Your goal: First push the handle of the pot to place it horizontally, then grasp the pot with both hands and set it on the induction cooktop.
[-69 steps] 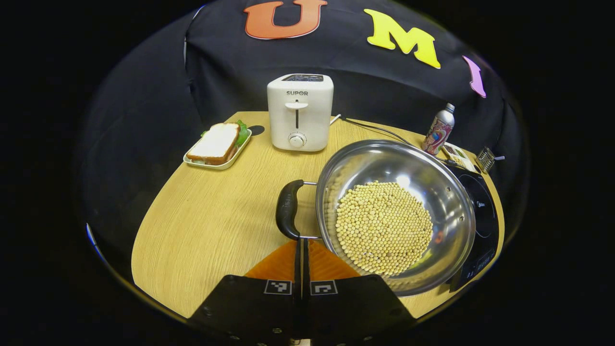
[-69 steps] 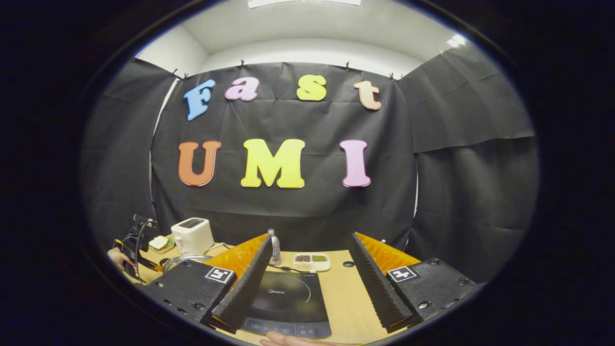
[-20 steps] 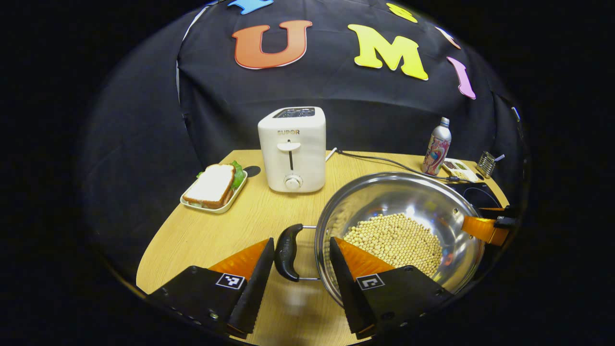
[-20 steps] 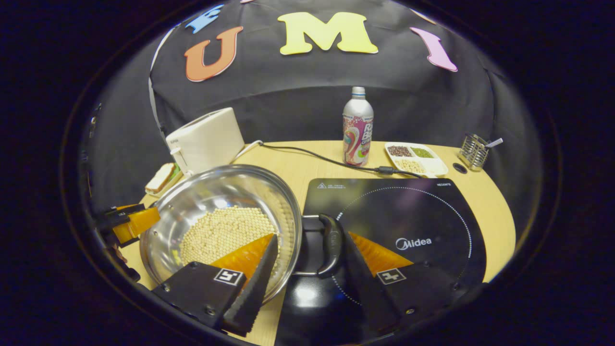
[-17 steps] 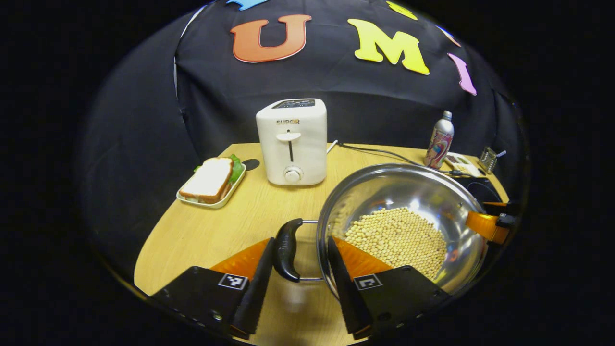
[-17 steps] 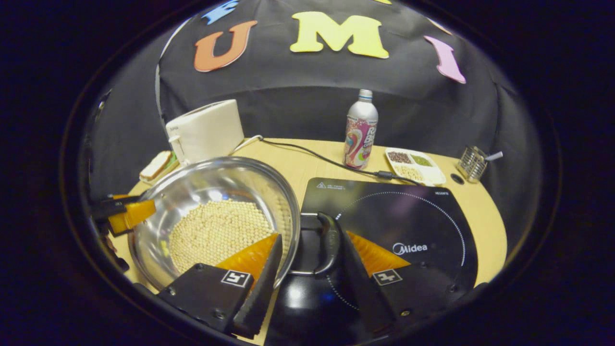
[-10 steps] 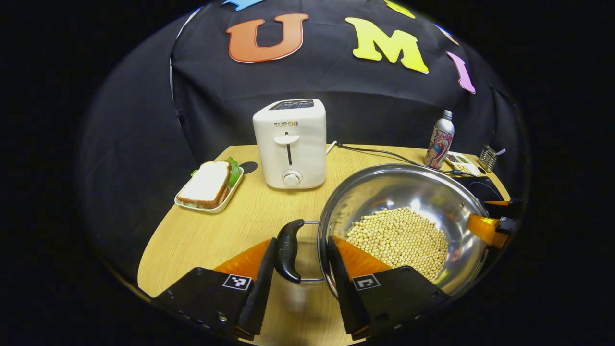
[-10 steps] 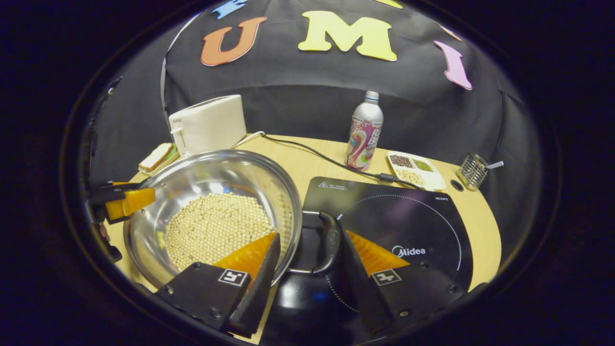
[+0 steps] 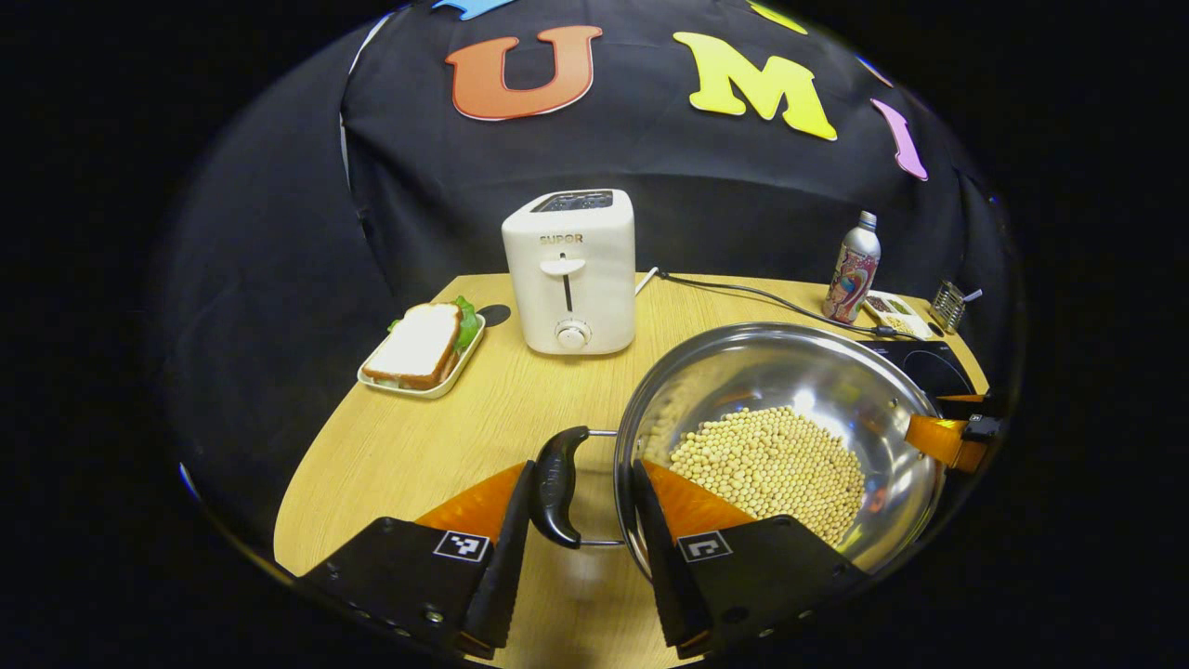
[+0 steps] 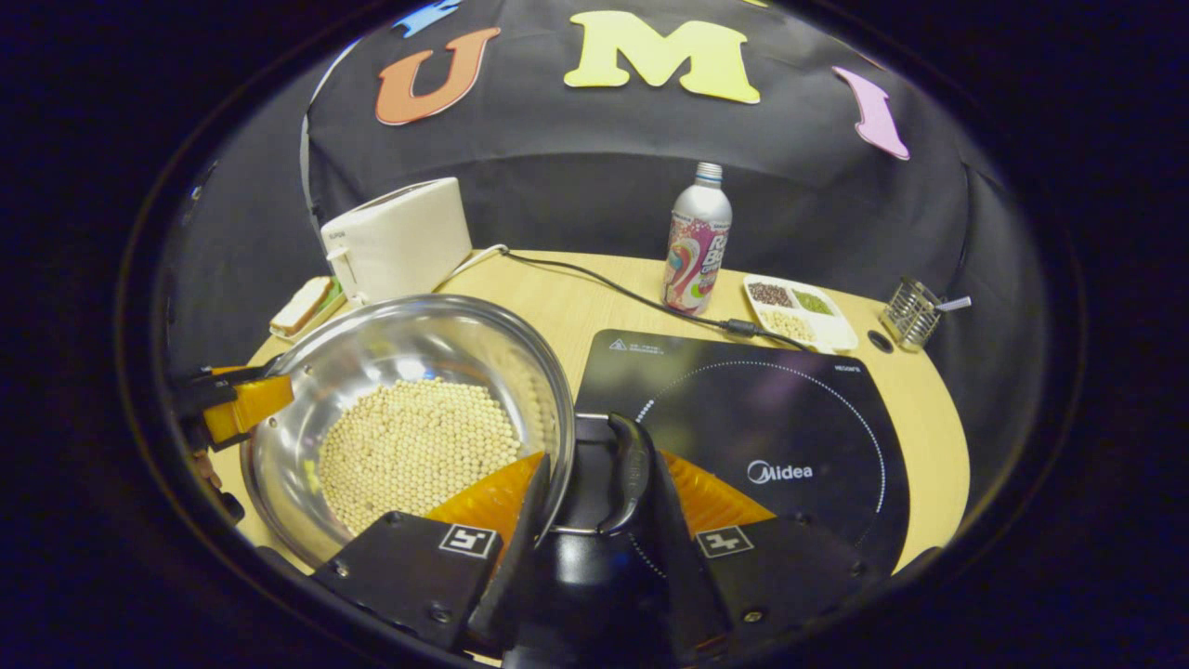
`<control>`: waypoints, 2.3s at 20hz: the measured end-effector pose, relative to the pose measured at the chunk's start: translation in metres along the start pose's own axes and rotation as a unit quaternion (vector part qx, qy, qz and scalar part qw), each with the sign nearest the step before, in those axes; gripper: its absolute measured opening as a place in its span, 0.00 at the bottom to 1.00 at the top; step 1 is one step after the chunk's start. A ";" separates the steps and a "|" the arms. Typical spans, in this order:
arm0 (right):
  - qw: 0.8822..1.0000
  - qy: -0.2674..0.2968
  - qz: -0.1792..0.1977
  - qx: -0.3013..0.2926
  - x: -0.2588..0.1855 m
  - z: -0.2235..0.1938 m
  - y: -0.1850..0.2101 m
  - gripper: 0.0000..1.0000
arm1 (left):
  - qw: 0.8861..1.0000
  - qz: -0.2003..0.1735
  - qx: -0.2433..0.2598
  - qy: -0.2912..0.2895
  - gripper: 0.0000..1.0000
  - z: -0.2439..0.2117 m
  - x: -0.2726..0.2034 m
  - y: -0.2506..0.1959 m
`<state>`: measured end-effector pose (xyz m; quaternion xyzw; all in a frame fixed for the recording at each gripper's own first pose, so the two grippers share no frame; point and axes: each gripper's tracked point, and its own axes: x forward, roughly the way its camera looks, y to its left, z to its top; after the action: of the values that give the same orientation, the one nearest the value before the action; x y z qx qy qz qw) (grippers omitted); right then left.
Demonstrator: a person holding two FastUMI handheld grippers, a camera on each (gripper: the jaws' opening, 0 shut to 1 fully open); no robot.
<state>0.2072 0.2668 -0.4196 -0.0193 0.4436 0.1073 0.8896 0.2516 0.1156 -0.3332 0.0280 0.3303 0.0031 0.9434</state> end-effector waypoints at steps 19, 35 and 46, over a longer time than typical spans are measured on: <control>0.998 -0.051 0.046 0.010 -0.138 0.075 -0.074 0.58 | 0.998 0.005 0.016 -0.067 0.55 0.090 -0.127 -0.066; 0.996 -0.087 -0.022 0.020 -0.179 0.111 -0.213 0.59 | 0.994 -0.060 0.043 -0.084 0.55 0.134 -0.123 -0.200; 0.997 -0.043 -0.033 0.048 -0.119 0.073 -0.265 0.58 | 0.994 -0.074 0.058 -0.056 0.55 0.105 -0.067 -0.249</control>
<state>0.2501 -0.0030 -0.2973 0.0136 0.4088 0.0571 0.9107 0.2616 -0.1399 -0.2237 0.0578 0.2777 -0.0876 0.9549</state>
